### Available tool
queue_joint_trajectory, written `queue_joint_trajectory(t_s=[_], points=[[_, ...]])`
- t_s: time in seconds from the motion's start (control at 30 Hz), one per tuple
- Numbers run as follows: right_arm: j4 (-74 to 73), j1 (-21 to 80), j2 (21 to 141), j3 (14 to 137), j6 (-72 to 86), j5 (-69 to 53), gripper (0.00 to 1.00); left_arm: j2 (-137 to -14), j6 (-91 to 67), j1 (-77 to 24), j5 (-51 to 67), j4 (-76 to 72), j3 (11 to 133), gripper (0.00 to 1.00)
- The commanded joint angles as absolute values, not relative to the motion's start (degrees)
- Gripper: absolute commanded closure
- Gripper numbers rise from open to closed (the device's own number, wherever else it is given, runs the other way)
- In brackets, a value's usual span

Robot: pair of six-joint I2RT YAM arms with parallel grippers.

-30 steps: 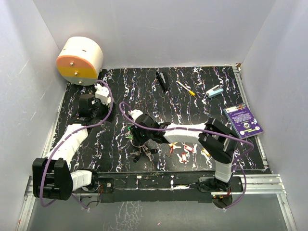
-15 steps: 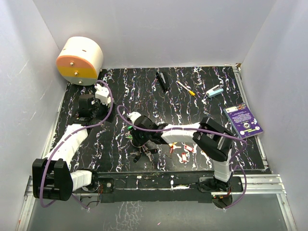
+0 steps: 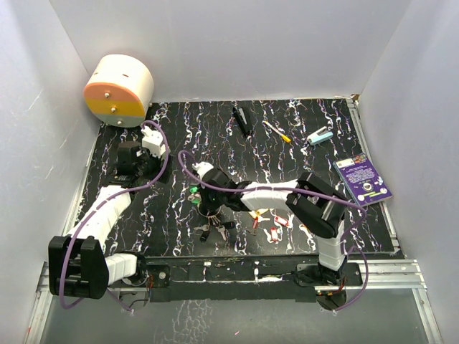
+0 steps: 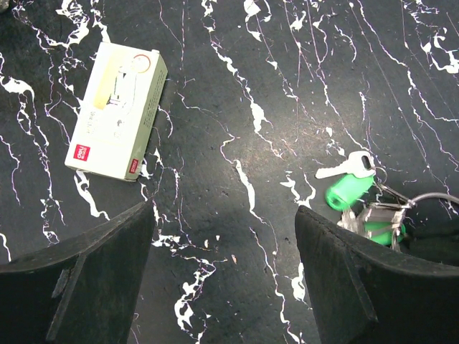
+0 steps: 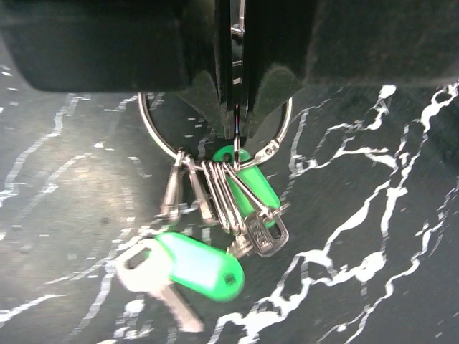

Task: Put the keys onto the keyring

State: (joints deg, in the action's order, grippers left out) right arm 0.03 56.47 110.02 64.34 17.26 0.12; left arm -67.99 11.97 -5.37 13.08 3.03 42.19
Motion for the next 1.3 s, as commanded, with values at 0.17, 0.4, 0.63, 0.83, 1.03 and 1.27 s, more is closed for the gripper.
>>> queue_joint_trajectory(t_s=[0.17,0.4,0.63,0.83,1.03,1.27], points=[[-3.97,46.09,100.68,62.75,18.82,8.47,0.92,-68.07,11.98,-5.10,13.77,2.38,43.38,0.23],[-15.14,44.34,98.43,68.53,15.38,7.90,0.92,-69.54,11.37,-5.10,15.01,2.35,44.39,0.23],[-18.19,41.75,97.74,65.18,20.31,9.42,0.92,-69.59,11.70,-5.10,14.99,2.90,44.19,0.23],[-23.09,38.36,96.22,63.40,24.42,9.71,0.78,-69.35,12.04,-5.10,14.88,2.42,43.42,0.23],[-25.22,38.26,92.96,61.83,24.96,12.14,0.55,-70.49,11.78,-5.10,15.20,2.32,43.58,0.23],[-23.10,37.76,91.39,63.65,24.43,15.02,0.56,-71.40,11.46,-5.10,15.46,1.86,43.33,0.23]])
